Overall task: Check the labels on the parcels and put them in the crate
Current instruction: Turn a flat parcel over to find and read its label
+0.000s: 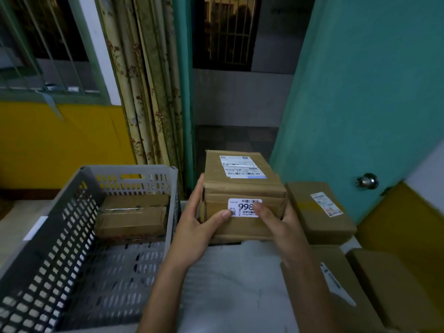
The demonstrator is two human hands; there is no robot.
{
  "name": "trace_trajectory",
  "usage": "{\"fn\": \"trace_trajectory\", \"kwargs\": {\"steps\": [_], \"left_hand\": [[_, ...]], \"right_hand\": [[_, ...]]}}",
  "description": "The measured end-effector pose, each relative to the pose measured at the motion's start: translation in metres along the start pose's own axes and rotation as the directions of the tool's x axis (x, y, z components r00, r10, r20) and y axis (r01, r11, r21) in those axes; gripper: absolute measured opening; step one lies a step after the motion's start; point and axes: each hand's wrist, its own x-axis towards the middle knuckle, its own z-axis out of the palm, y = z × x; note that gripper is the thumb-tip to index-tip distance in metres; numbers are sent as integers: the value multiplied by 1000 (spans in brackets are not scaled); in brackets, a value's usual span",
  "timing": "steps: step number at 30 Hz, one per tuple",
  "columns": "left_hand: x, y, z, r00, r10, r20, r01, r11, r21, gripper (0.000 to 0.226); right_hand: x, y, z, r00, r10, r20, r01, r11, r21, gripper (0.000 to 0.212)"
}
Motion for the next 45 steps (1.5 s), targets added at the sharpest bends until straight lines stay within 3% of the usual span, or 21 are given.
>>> {"fn": "trace_trajectory", "kwargs": {"steps": [4,8,12,17,20,23,26,31,38,42,45], "left_hand": [[5,2,6,999,19,-44,-21,999,-43,81],[6,5,4,999,16,-36,-18,998,-61,81],[8,3,-3,998,-1,-61,0,1000,-20,85],[12,2,1,991,41,-130,-41,999,4,78],[13,-4,-5,1000,27,15,-28,997,67,90],[13,-12,-8,990,0,138,-35,966,256,103],[16,-16,-4,999,37,28,-43,957,286,91],[22,-17,-3,993,60,-103,-28,956,293,83],[20,-5,8,972,148,-185,-93,957,274,71],[23,-11,5,992,123,-25,-112,953,281,84],[20,-14,7,995,96,14,-97,987,132,82]], "right_hand": [[1,-7,11,996,5,-89,-5,1000,-5,56],[4,-8,6,1000,-25,0,25,998,-56,79],[5,-5,3,998,-58,23,60,995,-77,81],[7,-3,12,996,-62,-70,54,993,-107,56],[9,-3,12,986,-55,-158,51,998,-26,52],[10,-8,4,977,-57,-204,52,998,-28,51],[11,-10,-2,988,-48,-145,40,998,-58,56],[9,-7,-8,999,-34,-19,31,986,-166,43],[7,-9,-3,973,-77,-219,9,955,-296,43],[5,-15,-1,939,-104,-329,9,961,-277,59],[6,-10,-3,960,-80,-269,10,967,-253,57]]}}
